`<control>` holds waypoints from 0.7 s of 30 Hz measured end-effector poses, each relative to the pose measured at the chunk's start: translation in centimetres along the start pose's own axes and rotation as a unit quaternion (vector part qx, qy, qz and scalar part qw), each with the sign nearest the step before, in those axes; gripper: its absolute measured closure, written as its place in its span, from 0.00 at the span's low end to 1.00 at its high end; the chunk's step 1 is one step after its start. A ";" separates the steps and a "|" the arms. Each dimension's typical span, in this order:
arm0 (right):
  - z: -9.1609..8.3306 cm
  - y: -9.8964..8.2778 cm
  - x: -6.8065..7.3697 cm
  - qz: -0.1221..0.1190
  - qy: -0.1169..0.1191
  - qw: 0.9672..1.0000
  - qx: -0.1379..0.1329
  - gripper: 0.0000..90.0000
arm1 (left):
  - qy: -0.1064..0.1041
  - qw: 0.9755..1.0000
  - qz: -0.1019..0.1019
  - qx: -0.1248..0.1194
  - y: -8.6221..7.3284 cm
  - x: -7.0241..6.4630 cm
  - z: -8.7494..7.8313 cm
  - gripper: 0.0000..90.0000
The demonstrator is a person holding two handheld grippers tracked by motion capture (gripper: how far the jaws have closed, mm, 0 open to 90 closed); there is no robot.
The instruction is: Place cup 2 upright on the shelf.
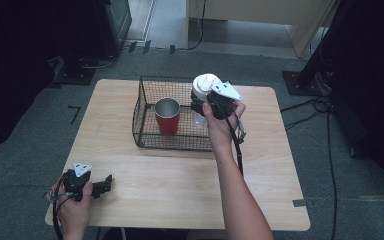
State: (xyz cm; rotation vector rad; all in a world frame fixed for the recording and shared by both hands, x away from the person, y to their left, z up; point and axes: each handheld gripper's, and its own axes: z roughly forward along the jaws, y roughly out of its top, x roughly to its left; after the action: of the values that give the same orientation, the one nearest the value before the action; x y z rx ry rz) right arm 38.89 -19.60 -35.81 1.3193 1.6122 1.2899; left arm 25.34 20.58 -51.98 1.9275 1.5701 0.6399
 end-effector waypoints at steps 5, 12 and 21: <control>1.0 -0.9 -0.6 0.004 -0.006 1.000 0.016 0.18 | 0.000 1.000 0.000 0.000 0.0 0.0 0.0 0.00; 2.1 -2.0 -1.0 0.019 -0.007 0.999 0.035 0.18 | 0.000 1.000 0.001 0.000 0.0 0.0 0.0 0.00; 3.3 -3.0 -0.6 0.006 -0.011 0.998 0.061 0.18 | 0.000 1.000 0.000 0.000 0.0 0.0 0.0 0.00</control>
State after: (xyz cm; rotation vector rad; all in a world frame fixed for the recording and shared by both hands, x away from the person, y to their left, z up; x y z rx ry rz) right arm 41.26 -19.29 -39.66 1.4134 1.6927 1.1978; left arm 25.33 20.58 -51.99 1.9271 1.5700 0.6402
